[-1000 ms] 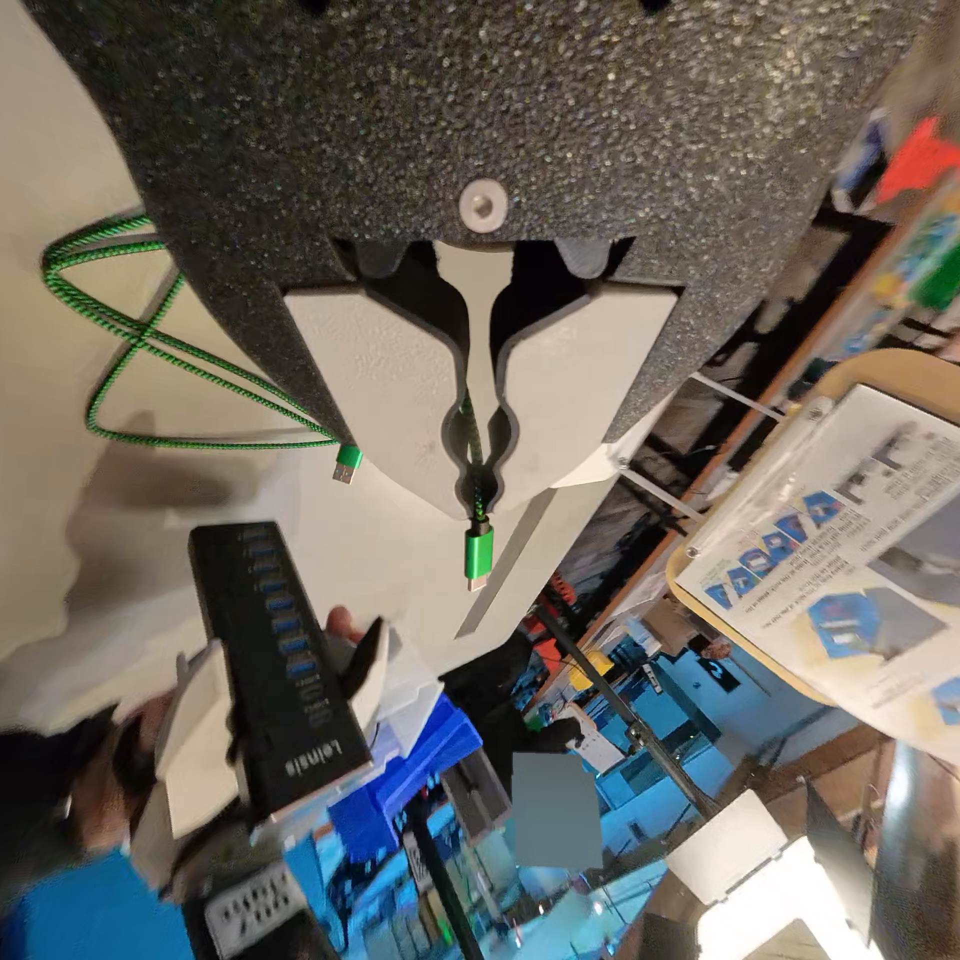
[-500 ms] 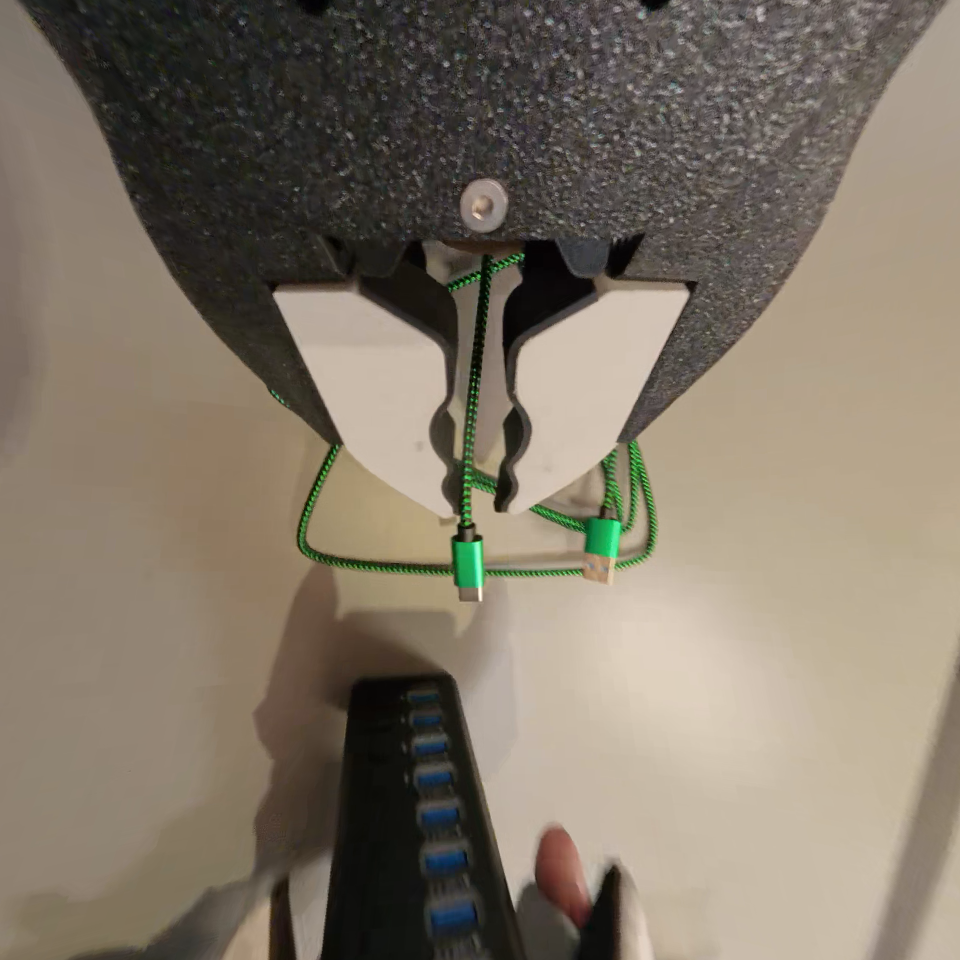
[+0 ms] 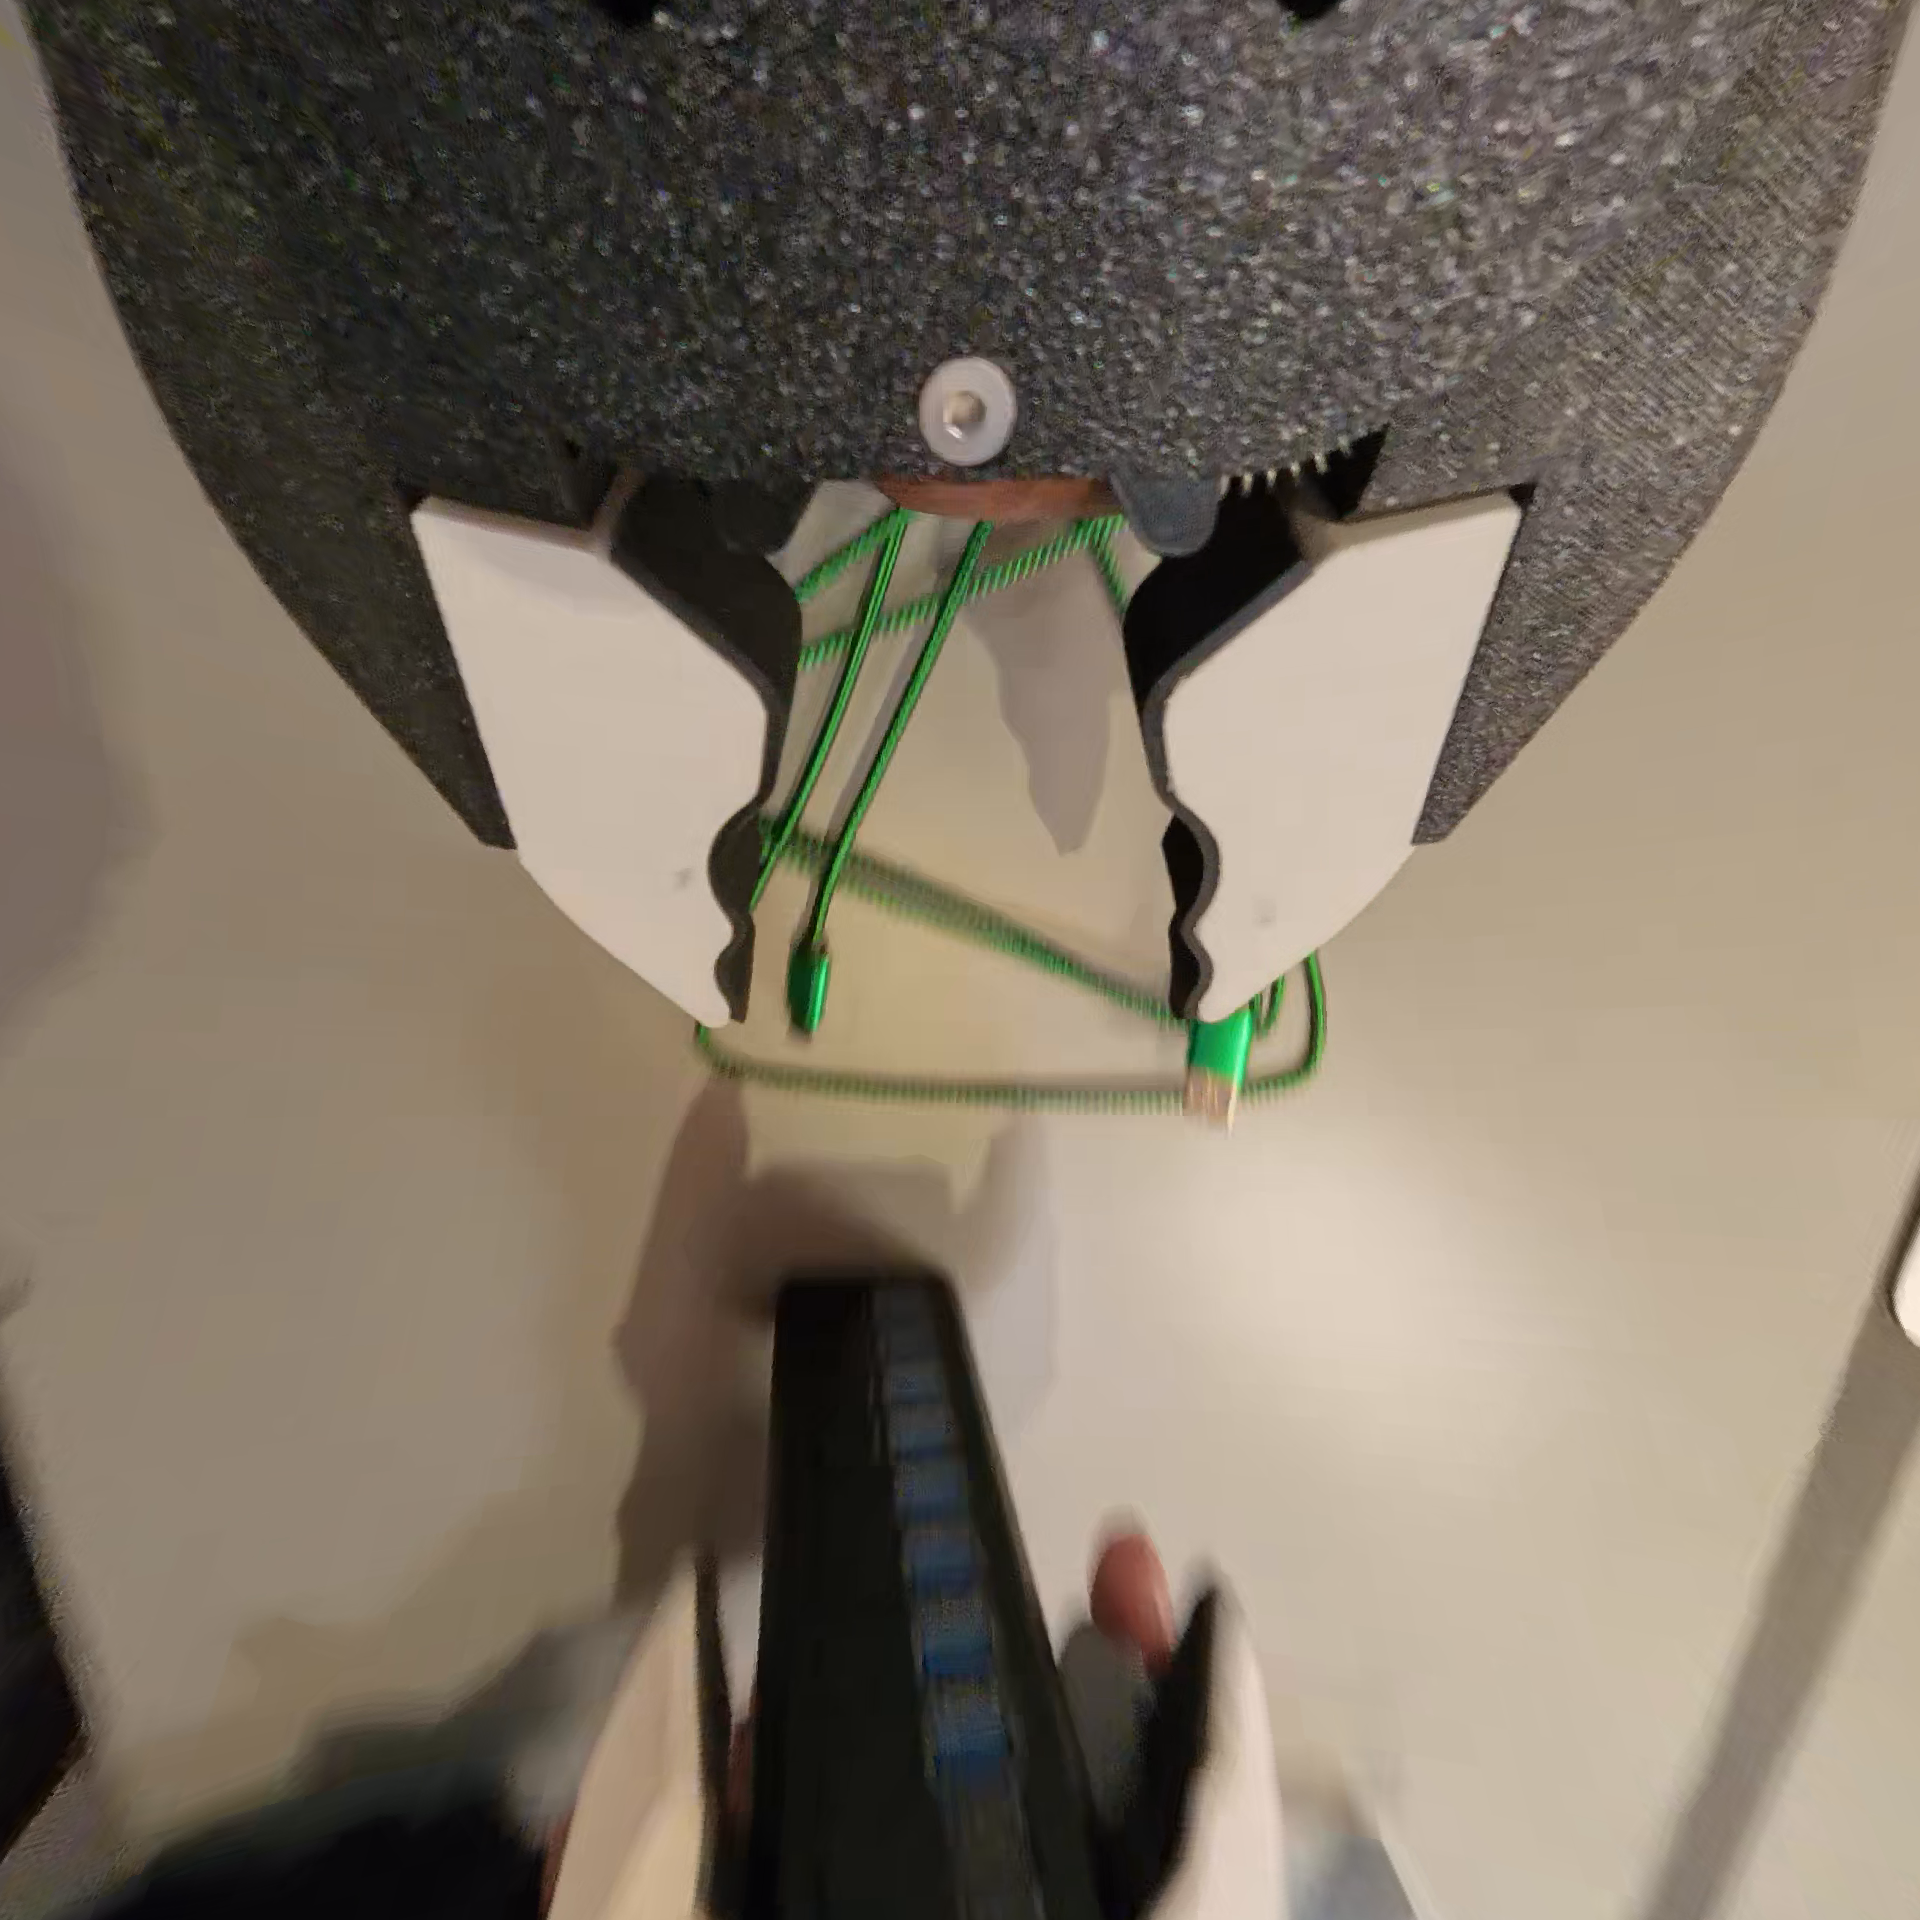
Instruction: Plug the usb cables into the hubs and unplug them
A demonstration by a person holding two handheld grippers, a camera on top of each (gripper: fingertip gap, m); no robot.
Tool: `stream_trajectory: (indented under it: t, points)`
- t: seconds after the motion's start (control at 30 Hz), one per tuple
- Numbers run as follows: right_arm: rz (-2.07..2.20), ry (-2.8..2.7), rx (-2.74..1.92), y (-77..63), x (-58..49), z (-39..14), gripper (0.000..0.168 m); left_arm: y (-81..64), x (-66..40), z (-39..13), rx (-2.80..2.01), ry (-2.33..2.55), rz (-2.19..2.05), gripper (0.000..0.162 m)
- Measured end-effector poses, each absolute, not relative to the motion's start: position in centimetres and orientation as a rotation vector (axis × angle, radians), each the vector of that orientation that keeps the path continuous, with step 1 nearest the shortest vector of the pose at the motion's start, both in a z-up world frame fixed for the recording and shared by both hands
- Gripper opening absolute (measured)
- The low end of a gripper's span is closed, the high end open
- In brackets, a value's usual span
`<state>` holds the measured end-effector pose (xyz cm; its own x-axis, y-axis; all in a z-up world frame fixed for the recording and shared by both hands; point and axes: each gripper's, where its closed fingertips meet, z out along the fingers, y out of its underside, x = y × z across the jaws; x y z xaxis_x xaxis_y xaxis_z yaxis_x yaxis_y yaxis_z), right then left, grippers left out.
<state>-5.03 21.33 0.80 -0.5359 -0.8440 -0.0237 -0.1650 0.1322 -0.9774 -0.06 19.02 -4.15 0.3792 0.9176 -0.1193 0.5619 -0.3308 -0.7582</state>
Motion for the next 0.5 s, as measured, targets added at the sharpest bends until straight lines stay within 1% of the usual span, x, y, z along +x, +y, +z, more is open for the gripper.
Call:
stream_trajectory:
  t: [0.03,0.1,0.27,0.37,0.43,0.47,0.5]
  points:
    - [-1.439,1.789,-0.962,21.4,-4.9,0.9,0.072,20.0,-1.1,-2.8,-1.912,-1.225,0.733,0.076]
    - [-1.431,1.744,-0.94,21.7,-4.4,1.3,0.072,22.7,-3.2,-1.6,-1.762,-1.146,0.661,0.074]
    - [-1.479,1.72,-0.848,21.4,-4.2,2.7,0.072,24.7,-7.2,-4.3,-1.776,-1.298,0.669,0.083]
    - [-1.501,1.689,-0.783,21.3,-4.0,3.6,0.072,25.2,-8.4,-4.5,-1.669,-1.355,0.632,0.078]
    - [-1.512,1.654,-0.761,21.4,-3.8,4.0,0.072,25.5,-8.6,-4.9,-1.669,-1.351,0.604,0.066]
    - [-1.519,1.665,-0.771,21.4,-3.9,3.8,0.072,25.7,-8.6,-5.1,-1.671,-1.345,0.6,0.062]
    - [-1.509,1.673,-0.781,21.4,-3.9,3.6,0.073,25.6,-8.7,-5.3,-1.683,-1.348,0.602,0.062]
